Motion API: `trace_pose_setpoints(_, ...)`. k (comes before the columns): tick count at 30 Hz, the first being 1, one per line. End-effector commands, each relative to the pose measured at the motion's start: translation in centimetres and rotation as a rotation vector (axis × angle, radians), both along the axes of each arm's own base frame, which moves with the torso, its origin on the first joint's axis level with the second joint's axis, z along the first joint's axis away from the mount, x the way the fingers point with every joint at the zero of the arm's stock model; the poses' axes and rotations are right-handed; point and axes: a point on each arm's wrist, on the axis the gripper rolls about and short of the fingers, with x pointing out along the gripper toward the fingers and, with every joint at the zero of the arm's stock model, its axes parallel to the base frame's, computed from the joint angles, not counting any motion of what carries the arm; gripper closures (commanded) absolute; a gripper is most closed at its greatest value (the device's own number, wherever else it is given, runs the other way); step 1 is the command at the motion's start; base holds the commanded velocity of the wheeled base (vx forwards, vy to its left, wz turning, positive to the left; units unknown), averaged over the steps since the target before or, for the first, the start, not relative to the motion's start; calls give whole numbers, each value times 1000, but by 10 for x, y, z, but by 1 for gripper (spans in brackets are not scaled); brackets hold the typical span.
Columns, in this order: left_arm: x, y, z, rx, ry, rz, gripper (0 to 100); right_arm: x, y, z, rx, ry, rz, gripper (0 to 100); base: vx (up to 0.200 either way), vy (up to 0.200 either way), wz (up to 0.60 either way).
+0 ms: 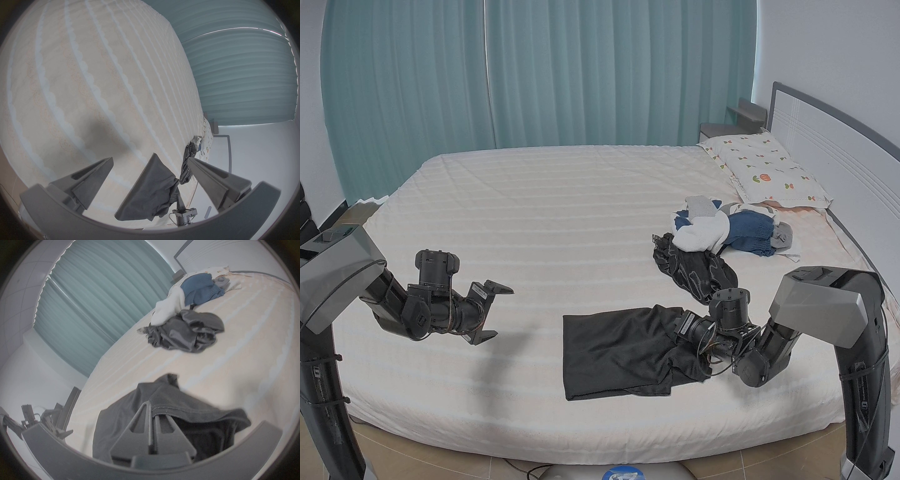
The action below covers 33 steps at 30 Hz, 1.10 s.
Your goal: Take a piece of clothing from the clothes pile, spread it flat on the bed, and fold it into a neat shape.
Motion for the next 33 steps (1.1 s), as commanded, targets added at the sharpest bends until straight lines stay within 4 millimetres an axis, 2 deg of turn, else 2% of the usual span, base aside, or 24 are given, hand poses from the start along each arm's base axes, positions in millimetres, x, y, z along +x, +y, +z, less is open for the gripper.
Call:
trace_pose_setpoints(1,0,0,-1,0,2,-1,0,17,-20,2,12,-26,-55,100,0,0,0)
trace_pose_setpoints(5,0,0,-1,0,2,-1,0,32,-25,-7,17,-23,-69,100,0,0,0)
trace_pose_setpoints(9,0,0,-1,0,2,-1,0,34,-25,-15,15,-6,-72,100,0,0,0)
trace_pose_setpoints(14,0,-1,-1,1,2,-1,0,40,-27,-15,22,-17,-81,100,0,0,0)
trace_pose_setpoints(19,0,-1,-1,2,1,-2,0,51,-45,-11,28,-22,-127,100,0,0,0)
trace_pose_setpoints(20,0,-1,-1,2,1,-2,0,51,-47,-12,27,-19,-134,0,0,0,0)
trace_pose_setpoints(28,0,-1,-1,2,1,-2,0,51,-63,-14,28,-19,-168,0,0,0,0)
trace_pose_setpoints(33,0,-1,-1,2,1,-2,0,44,-64,4,33,-46,-163,0,0,0,0)
